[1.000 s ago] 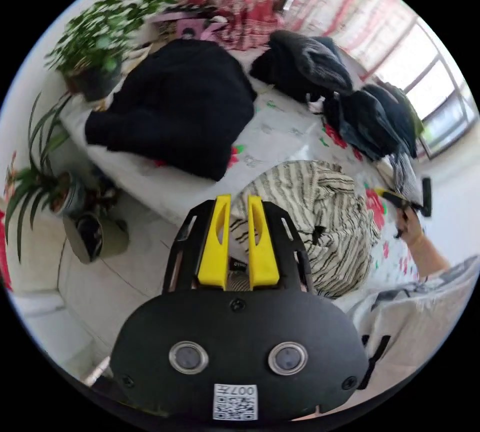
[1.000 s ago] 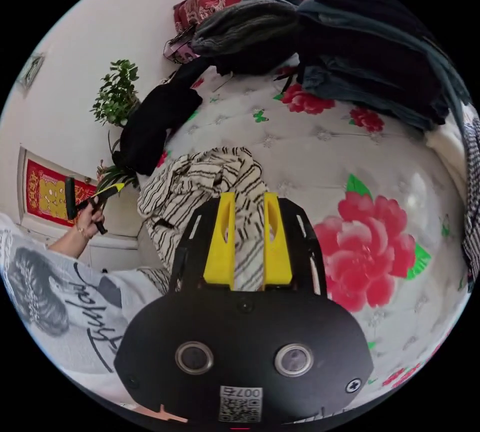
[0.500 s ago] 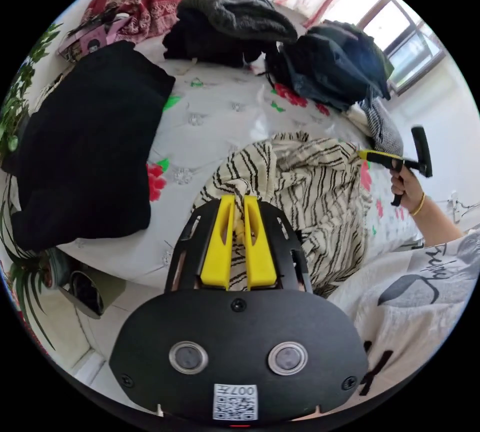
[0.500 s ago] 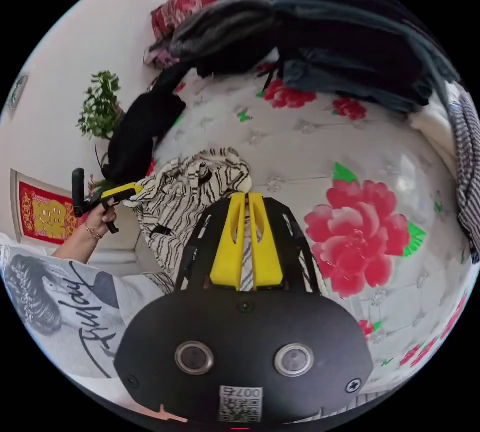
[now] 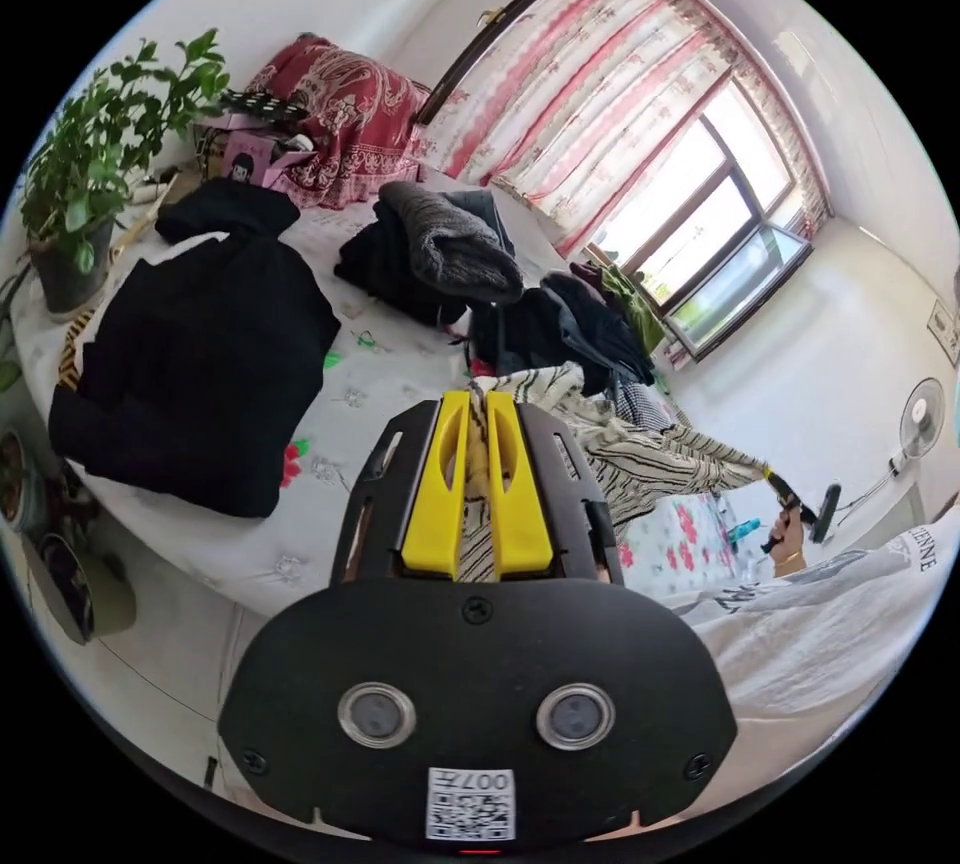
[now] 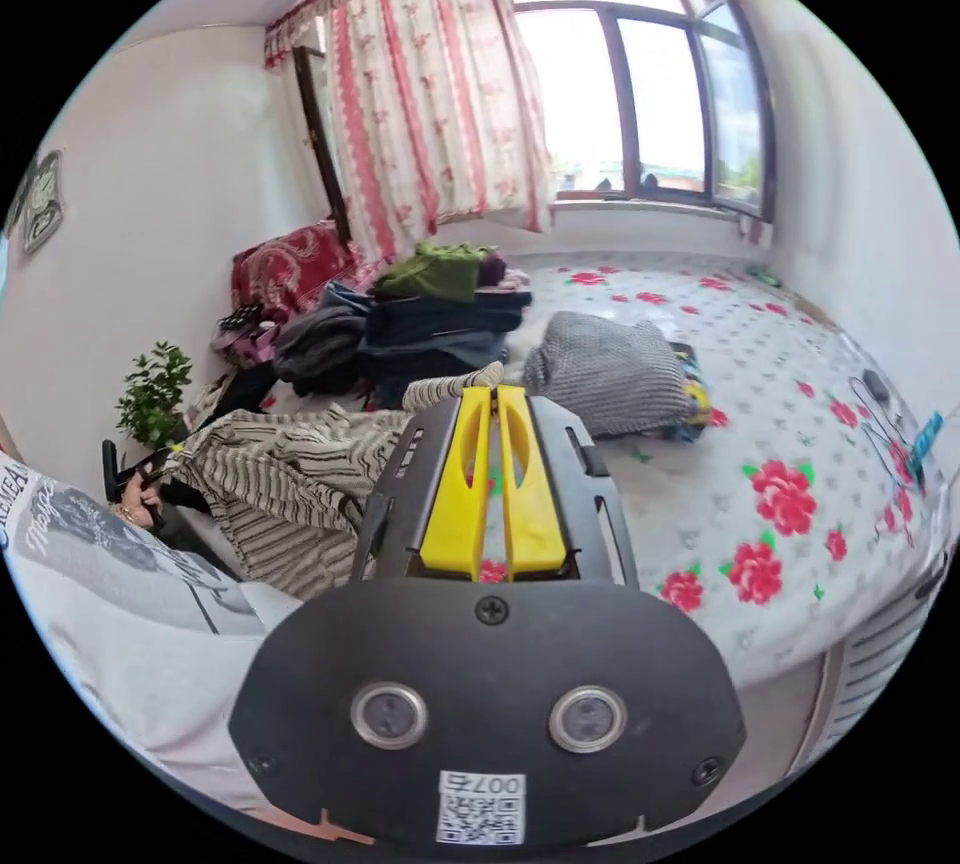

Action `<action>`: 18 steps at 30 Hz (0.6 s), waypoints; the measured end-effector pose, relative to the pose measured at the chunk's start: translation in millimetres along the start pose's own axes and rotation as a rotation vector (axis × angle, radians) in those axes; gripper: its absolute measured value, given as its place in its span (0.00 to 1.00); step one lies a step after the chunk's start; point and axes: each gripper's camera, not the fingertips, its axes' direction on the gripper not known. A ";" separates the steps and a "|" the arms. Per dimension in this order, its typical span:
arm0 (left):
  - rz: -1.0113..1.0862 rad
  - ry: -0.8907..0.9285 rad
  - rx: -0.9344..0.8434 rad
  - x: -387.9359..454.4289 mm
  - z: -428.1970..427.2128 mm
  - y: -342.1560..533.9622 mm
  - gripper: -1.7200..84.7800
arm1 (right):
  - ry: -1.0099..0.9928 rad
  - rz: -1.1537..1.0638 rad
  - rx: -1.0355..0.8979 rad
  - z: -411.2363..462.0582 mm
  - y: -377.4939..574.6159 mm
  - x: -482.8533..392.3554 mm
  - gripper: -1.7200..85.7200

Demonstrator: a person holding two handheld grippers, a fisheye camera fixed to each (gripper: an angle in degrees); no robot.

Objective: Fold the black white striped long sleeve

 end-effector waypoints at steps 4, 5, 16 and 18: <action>-0.066 0.062 -0.090 -15.5 36.4 16.6 0.05 | 0.065 0.161 -0.199 -8.0 61.4 53.9 0.04; -0.076 0.076 -0.128 -18.9 56.9 19.9 0.05 | 0.055 0.179 -0.214 -5.3 68.7 57.1 0.05; 0.018 -0.183 -0.384 -41.3 120.6 78.8 0.16 | -0.349 0.039 -0.527 169.1 90.8 -19.9 0.10; 0.043 -0.234 -0.368 -40.8 96.4 94.2 0.18 | -0.332 -0.035 -0.600 198.6 93.7 -37.5 0.10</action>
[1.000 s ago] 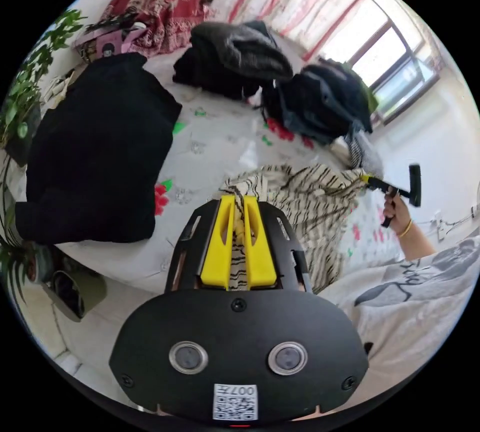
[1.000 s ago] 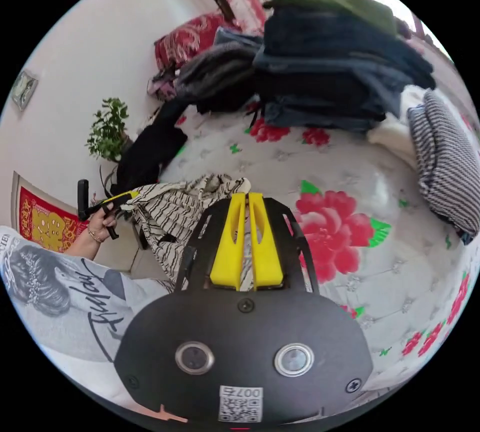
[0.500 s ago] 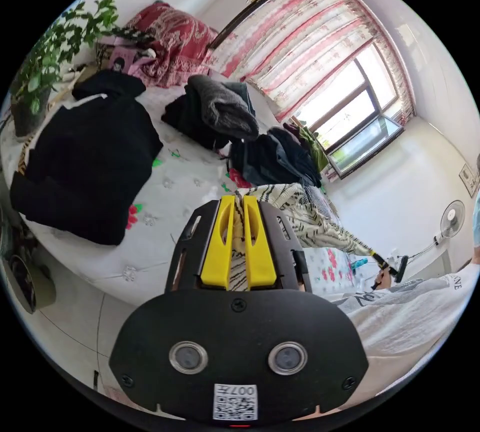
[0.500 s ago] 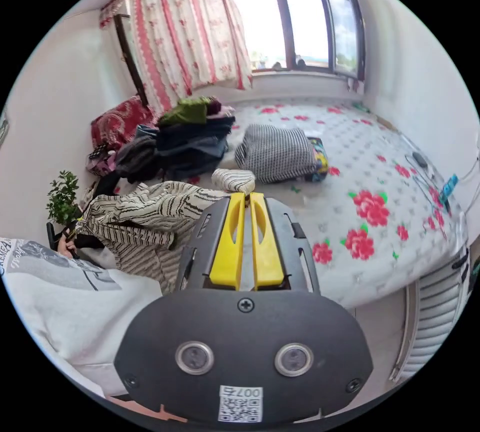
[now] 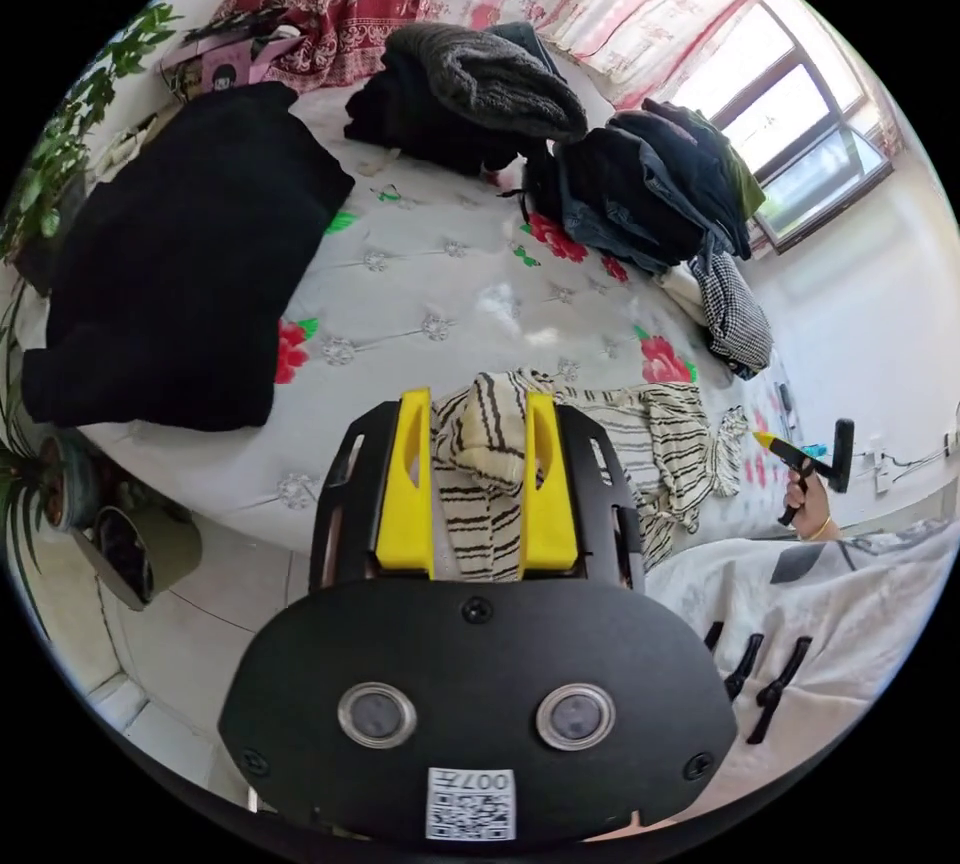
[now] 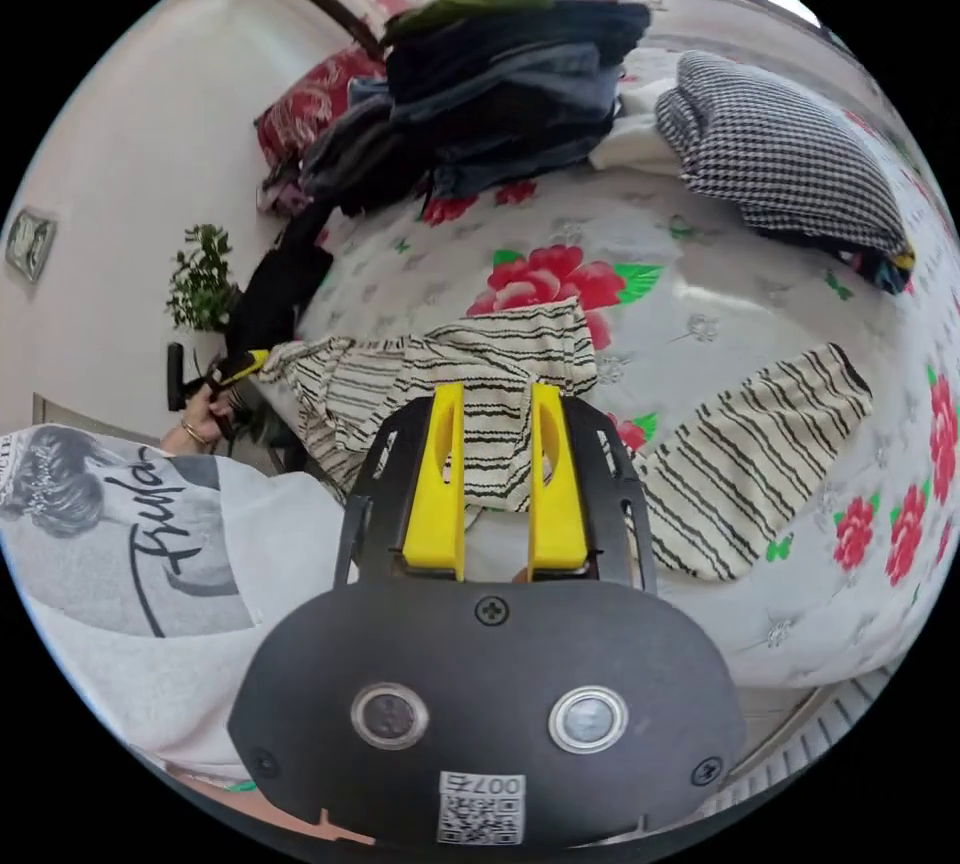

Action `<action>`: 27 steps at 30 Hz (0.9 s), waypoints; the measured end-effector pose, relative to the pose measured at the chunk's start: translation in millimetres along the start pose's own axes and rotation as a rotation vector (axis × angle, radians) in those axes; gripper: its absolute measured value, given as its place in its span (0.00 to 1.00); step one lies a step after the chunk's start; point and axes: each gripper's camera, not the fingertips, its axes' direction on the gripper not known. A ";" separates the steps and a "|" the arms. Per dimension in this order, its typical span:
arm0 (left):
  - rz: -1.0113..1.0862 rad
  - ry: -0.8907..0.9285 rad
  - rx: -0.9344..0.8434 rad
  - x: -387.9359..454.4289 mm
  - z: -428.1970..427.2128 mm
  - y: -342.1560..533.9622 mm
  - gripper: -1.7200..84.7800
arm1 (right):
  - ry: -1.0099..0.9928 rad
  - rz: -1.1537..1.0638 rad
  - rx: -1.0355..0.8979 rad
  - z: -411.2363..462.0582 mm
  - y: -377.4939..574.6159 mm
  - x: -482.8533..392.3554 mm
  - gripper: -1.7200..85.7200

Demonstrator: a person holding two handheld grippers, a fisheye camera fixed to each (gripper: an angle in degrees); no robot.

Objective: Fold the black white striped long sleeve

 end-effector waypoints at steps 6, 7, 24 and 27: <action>0.060 -0.006 0.061 -0.6 -15.3 40.5 0.19 | -0.015 -0.001 -0.172 70.2 -28.6 7.0 0.11; 0.080 -0.006 0.055 2.8 -11.9 42.6 0.19 | -0.016 -0.001 -0.199 80.8 -28.5 7.3 0.10; 0.159 0.093 0.320 26.8 -70.1 61.6 0.04 | 0.195 -0.087 0.424 -116.3 65.8 -56.0 0.02; 0.204 0.192 0.459 38.9 -125.7 82.9 0.03 | 0.193 -0.104 0.623 -186.9 106.9 -69.8 0.02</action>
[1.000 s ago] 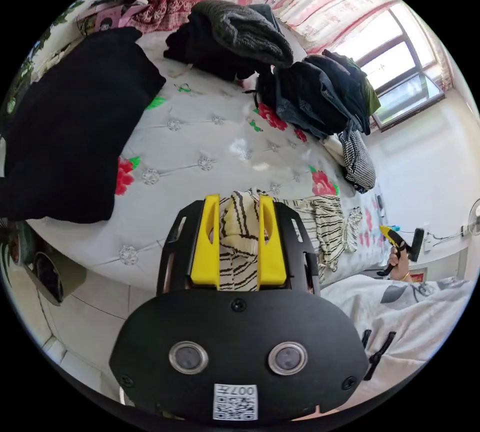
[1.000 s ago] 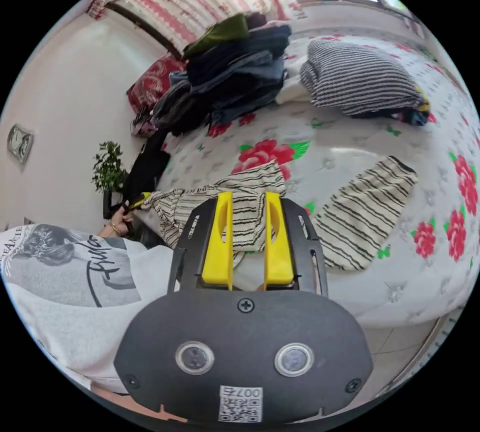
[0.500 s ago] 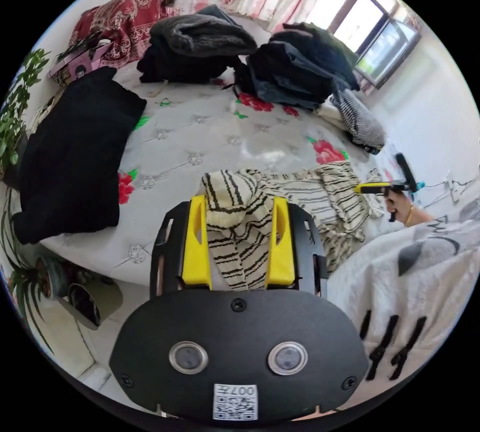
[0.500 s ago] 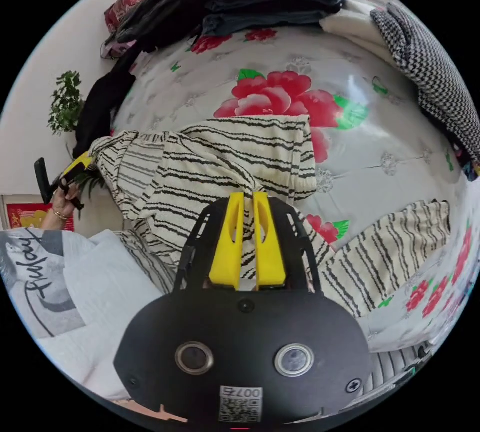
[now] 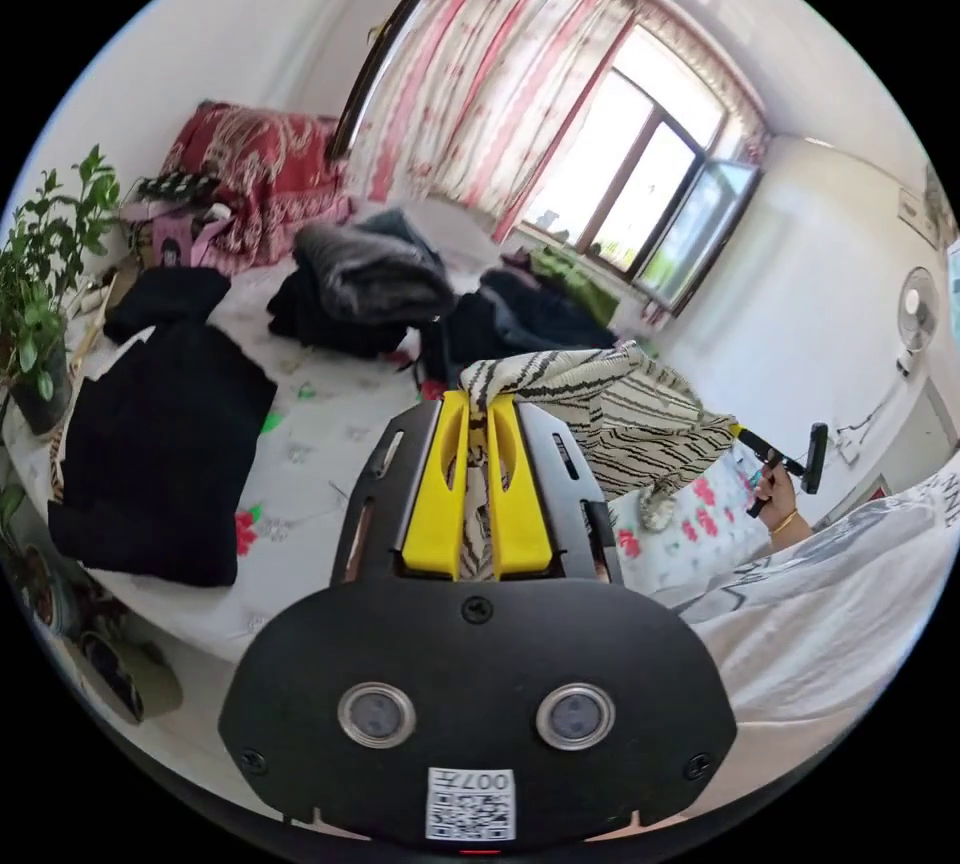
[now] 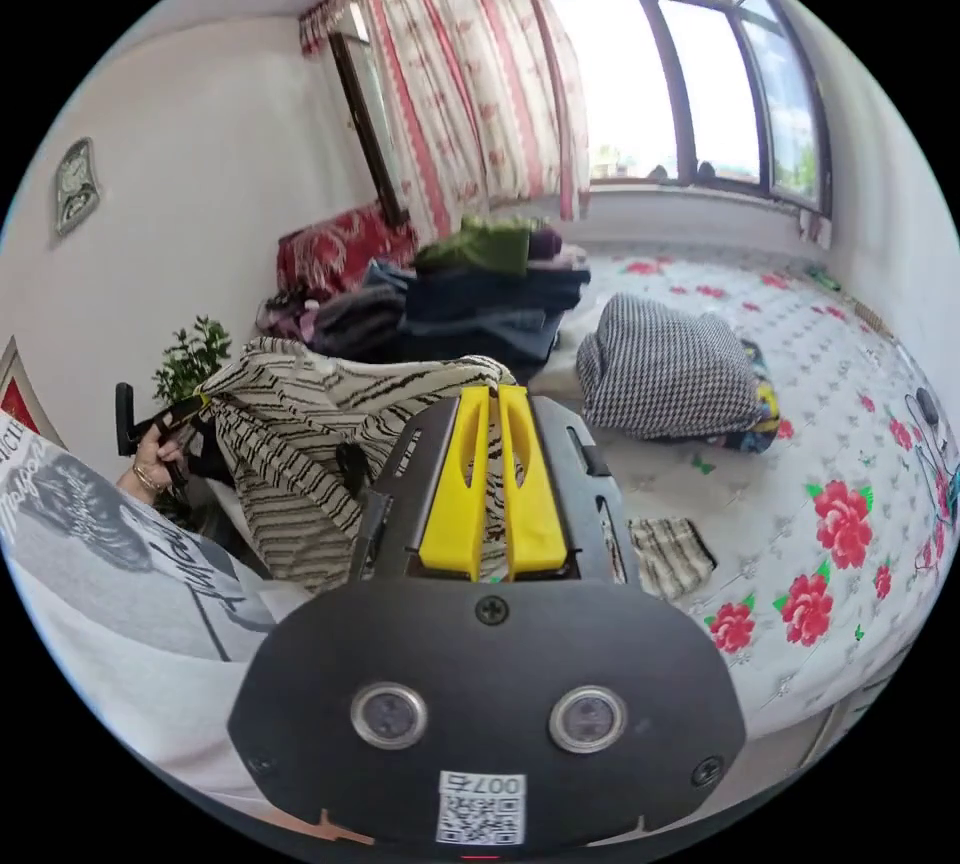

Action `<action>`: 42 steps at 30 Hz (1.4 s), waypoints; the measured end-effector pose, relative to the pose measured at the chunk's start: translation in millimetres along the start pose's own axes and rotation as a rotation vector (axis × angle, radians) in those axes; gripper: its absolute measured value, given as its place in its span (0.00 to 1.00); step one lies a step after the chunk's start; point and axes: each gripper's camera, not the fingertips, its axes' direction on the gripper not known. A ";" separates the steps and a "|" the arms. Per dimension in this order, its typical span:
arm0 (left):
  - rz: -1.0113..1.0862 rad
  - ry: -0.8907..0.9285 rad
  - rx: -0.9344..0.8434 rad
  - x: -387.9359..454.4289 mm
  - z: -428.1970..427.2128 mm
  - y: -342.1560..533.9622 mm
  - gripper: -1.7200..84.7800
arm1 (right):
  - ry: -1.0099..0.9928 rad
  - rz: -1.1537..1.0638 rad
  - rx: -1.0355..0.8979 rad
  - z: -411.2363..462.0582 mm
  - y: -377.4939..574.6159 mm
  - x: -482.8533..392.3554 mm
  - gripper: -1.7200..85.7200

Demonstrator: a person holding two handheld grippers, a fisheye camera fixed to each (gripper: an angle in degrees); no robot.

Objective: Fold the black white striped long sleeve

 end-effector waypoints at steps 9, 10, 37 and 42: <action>0.302 0.199 0.464 124.9 -184.2 -4.9 0.02 | 0.123 -0.209 0.590 -243.1 5.7 -51.4 0.02; 0.313 0.208 0.487 130.0 -194.0 -3.7 0.02 | 0.131 -0.224 0.651 -266.0 9.2 -54.3 0.02; -0.209 -0.125 -0.298 -68.8 270.6 -116.4 0.12 | 0.107 0.001 -0.285 189.4 -115.0 95.5 0.04; -0.147 -0.205 -0.402 -85.3 281.0 -73.2 0.13 | 0.131 0.138 -0.409 220.8 -50.3 131.7 0.06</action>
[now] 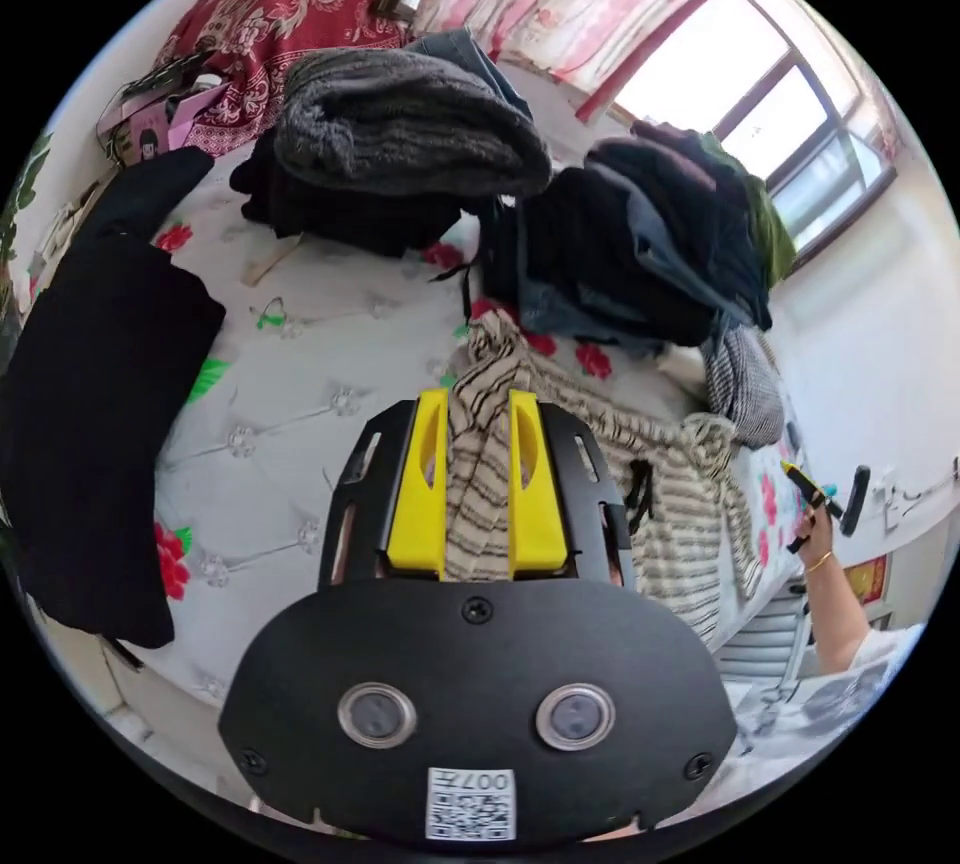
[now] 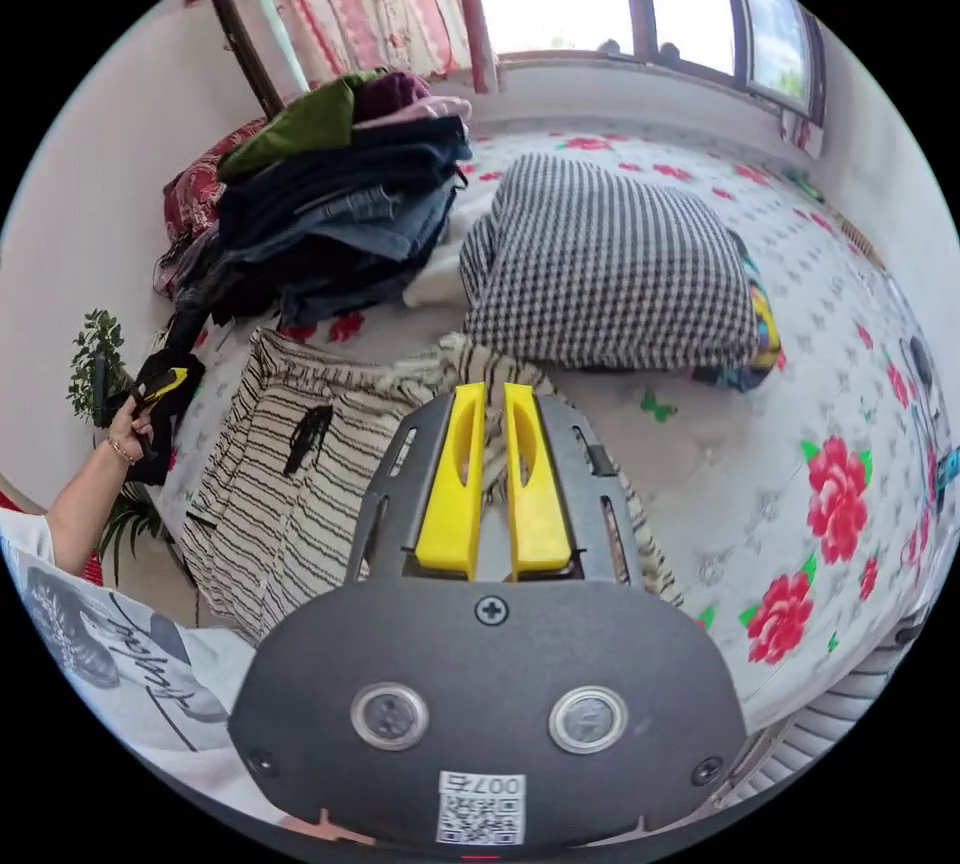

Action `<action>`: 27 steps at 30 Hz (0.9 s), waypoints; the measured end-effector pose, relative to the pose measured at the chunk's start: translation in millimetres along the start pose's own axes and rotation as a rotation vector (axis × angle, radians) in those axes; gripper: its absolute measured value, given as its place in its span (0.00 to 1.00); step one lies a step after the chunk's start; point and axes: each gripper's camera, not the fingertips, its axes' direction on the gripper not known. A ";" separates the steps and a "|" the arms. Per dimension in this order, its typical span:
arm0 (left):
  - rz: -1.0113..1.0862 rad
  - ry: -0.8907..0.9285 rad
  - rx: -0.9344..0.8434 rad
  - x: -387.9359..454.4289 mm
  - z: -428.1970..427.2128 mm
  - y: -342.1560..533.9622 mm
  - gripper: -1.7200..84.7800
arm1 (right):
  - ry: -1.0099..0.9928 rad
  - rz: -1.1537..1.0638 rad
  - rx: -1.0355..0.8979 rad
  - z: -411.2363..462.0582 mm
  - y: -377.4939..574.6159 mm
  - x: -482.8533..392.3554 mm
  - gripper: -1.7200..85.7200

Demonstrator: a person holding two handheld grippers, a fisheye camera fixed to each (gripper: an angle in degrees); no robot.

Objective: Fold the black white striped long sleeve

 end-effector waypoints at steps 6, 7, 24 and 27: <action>0.147 -0.087 -0.168 34.7 12.0 81.3 0.14 | 0.143 0.149 -0.228 32.4 64.9 49.1 0.10; 0.159 -0.087 -0.191 39.0 16.1 87.2 0.14 | 0.174 0.177 -0.272 38.7 71.7 58.2 0.11; 0.079 -0.014 -0.208 -13.0 -61.5 66.3 0.01 | 0.399 0.258 -0.248 -14.7 23.9 109.8 0.09; 0.006 0.003 -0.136 -27.9 -81.3 44.7 0.01 | 0.207 0.074 -0.110 -12.0 -15.9 42.8 0.09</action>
